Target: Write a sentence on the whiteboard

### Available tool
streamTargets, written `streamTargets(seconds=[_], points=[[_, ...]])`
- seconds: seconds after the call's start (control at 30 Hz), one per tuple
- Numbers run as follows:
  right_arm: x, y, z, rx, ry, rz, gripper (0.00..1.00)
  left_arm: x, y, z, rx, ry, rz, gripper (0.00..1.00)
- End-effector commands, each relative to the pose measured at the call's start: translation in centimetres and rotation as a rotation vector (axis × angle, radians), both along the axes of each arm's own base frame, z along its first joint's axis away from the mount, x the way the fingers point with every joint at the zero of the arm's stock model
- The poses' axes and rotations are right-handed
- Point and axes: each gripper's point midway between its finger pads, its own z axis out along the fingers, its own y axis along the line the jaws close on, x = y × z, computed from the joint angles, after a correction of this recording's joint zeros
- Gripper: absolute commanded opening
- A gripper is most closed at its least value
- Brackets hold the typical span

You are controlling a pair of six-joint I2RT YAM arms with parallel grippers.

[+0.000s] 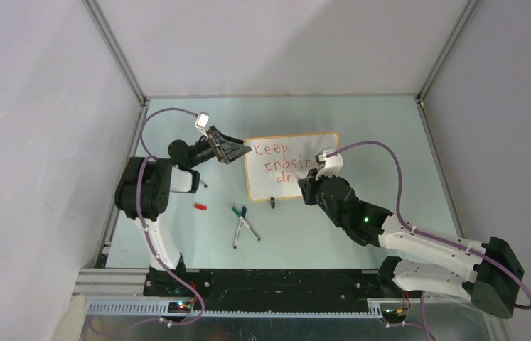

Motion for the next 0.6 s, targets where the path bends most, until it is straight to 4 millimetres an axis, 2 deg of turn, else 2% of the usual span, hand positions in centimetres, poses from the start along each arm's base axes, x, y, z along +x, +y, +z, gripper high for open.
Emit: streamTargets(seconds=[0.0,0.13,0.2,0.3,0.37,0.47,0.57], points=[[0.3,0.3,0.9,0.028,-0.029,-0.009,0.0,0.8,-0.2,1.2,-0.004,-0.09,-0.02,0.94],[0.3,0.4,0.9,0.025,-0.03,-0.008,0.0,0.9,-0.2,1.1,-0.005,-0.082,-0.03,0.9],[0.3,0.4,0.9,0.022,-0.032,-0.007,0.0,1.1,-0.2,1.0,-0.01,-0.07,-0.026,0.82],[0.2,0.5,0.9,0.025,-0.031,-0.005,0.0,0.9,-0.3,1.0,-0.006,-0.077,-0.034,0.59],[0.2,0.5,0.9,0.026,-0.032,-0.004,0.0,0.4,-0.5,1.2,0.003,-0.093,-0.051,0.5],[0.3,0.7,0.8,0.023,-0.032,0.0,0.0,-0.5,-1.3,1.6,0.016,-0.127,-0.093,0.29],[0.2,0.9,0.7,0.024,-0.03,0.007,0.0,-0.9,-1.6,1.8,0.022,-0.145,-0.099,0.27]])
